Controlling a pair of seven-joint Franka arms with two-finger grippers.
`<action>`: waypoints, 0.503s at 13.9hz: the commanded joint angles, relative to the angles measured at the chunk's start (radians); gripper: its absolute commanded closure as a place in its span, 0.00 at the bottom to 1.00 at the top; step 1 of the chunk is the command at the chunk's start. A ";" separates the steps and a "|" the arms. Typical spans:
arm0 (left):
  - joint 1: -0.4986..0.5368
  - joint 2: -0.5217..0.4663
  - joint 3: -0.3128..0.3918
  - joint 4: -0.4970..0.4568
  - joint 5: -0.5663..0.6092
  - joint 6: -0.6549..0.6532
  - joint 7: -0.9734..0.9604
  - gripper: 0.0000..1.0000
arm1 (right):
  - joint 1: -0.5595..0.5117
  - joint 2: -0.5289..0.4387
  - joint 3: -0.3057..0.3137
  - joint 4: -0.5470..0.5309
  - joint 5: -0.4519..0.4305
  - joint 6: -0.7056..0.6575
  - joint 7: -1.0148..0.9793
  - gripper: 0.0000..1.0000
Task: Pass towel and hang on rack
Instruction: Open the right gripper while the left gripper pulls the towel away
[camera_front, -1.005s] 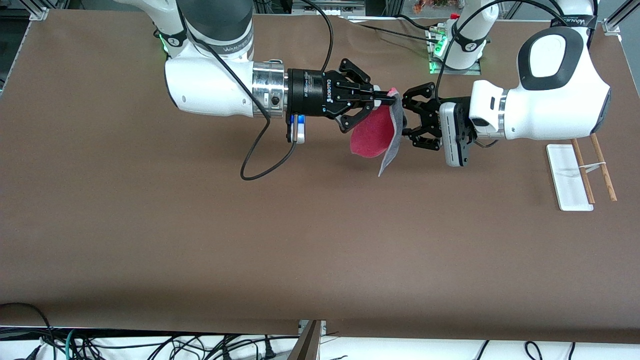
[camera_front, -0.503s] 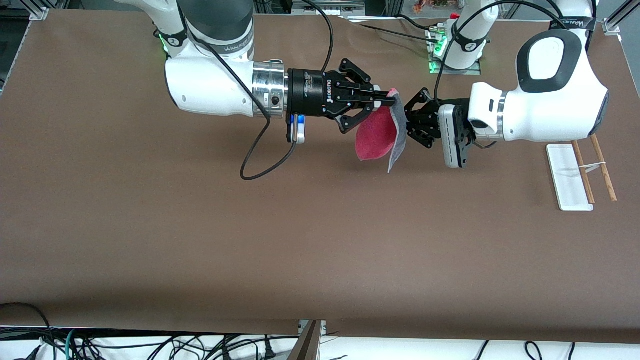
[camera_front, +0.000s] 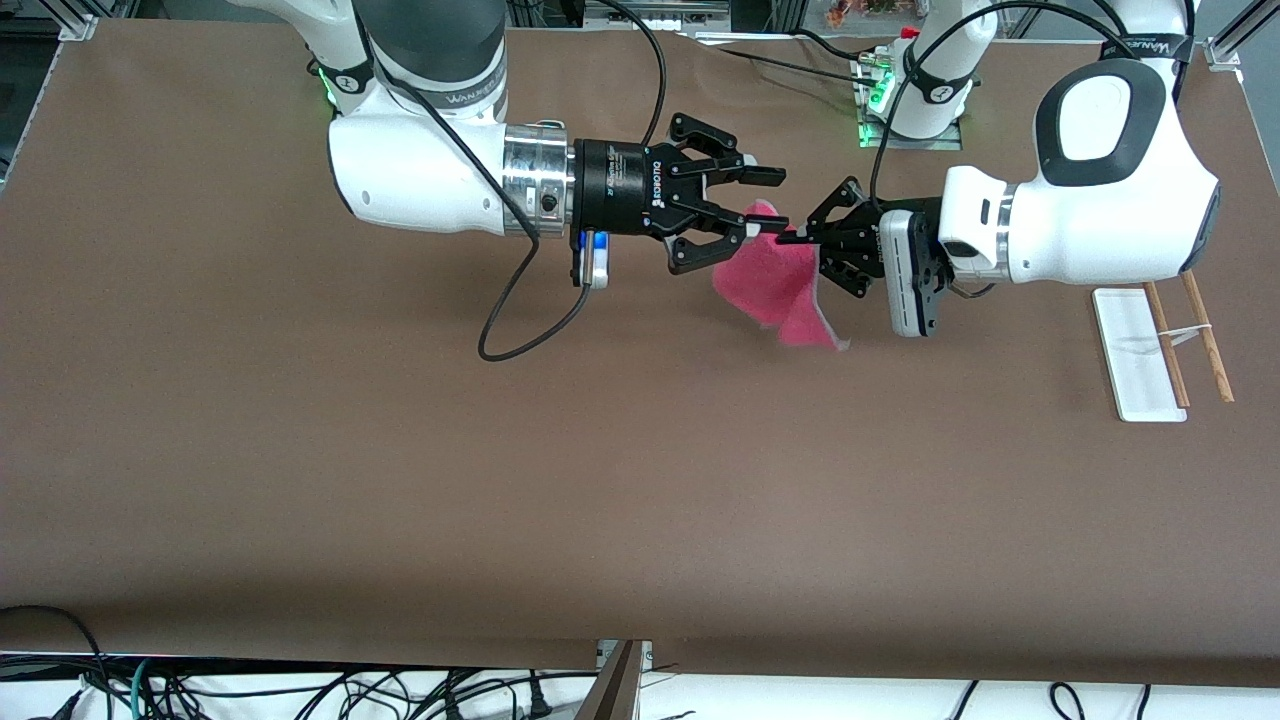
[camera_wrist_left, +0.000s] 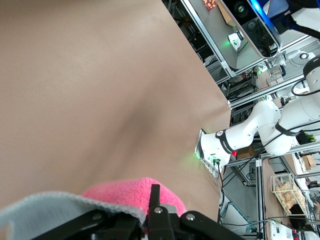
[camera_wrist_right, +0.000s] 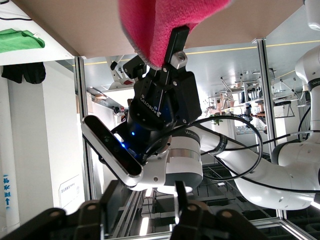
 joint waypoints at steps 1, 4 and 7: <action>0.038 -0.009 0.012 -0.004 0.098 -0.027 0.023 1.00 | -0.007 0.009 -0.007 0.023 -0.008 -0.007 0.018 0.01; 0.132 -0.009 0.015 0.002 0.216 -0.082 0.023 1.00 | -0.064 0.005 -0.015 0.021 -0.155 -0.074 0.014 0.01; 0.236 0.003 0.015 0.048 0.362 -0.128 0.023 1.00 | -0.134 -0.003 -0.016 0.013 -0.321 -0.221 -0.021 0.01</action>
